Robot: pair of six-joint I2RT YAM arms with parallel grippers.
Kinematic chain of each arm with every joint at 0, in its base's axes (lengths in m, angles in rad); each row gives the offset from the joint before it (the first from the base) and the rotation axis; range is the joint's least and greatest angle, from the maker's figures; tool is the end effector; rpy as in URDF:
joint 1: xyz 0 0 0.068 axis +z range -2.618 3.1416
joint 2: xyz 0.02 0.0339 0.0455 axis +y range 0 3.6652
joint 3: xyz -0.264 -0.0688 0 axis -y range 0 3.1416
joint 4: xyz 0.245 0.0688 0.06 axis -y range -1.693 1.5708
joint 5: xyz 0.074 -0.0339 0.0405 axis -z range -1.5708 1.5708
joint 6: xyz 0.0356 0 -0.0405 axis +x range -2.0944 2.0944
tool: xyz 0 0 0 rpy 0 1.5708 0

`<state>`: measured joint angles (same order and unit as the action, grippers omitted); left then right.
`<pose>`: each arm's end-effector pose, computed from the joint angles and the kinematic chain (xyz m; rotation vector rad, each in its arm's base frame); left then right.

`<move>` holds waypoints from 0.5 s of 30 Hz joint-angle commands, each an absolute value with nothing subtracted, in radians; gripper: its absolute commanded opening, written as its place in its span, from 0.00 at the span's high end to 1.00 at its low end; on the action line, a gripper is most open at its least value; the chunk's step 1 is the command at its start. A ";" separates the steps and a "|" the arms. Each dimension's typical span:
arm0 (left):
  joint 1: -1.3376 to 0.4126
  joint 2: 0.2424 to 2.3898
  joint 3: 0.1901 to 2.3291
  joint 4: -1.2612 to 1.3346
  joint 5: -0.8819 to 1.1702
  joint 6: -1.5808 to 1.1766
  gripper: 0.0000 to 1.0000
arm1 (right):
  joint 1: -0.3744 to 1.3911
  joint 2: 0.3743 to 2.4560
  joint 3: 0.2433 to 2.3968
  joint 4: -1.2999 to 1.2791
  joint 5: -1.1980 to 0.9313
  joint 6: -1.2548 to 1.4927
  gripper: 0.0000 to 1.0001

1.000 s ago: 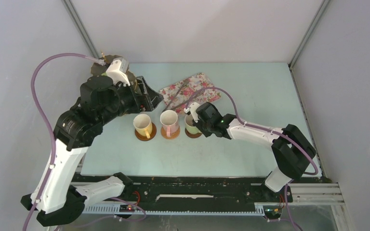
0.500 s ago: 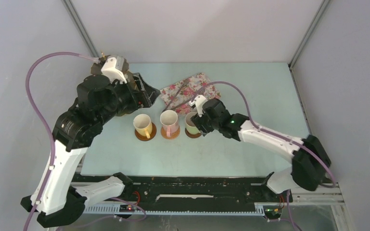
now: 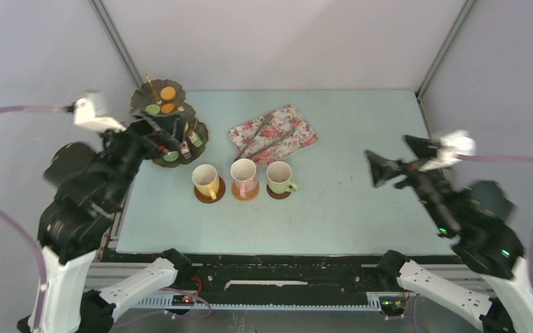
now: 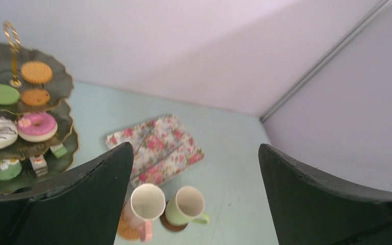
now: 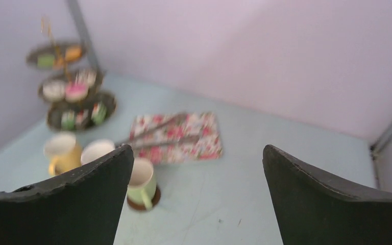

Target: Serve the afternoon tea

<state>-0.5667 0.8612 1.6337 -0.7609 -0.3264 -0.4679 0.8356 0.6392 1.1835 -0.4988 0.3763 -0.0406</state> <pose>0.0815 -0.0383 0.5290 -0.1832 1.5766 -0.5592 0.0725 0.0607 0.4541 -0.3678 1.4939 0.3464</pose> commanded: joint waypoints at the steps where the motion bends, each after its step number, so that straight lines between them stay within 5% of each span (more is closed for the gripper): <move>1: -0.561 0.764 1.588 -0.601 -0.433 -0.451 0.00 | 0.836 0.579 1.297 -0.596 0.575 0.005 0.00; 15: -0.561 0.798 1.694 -0.662 -0.458 -0.428 0.00 | 0.836 0.570 1.531 -0.742 0.818 0.124 0.00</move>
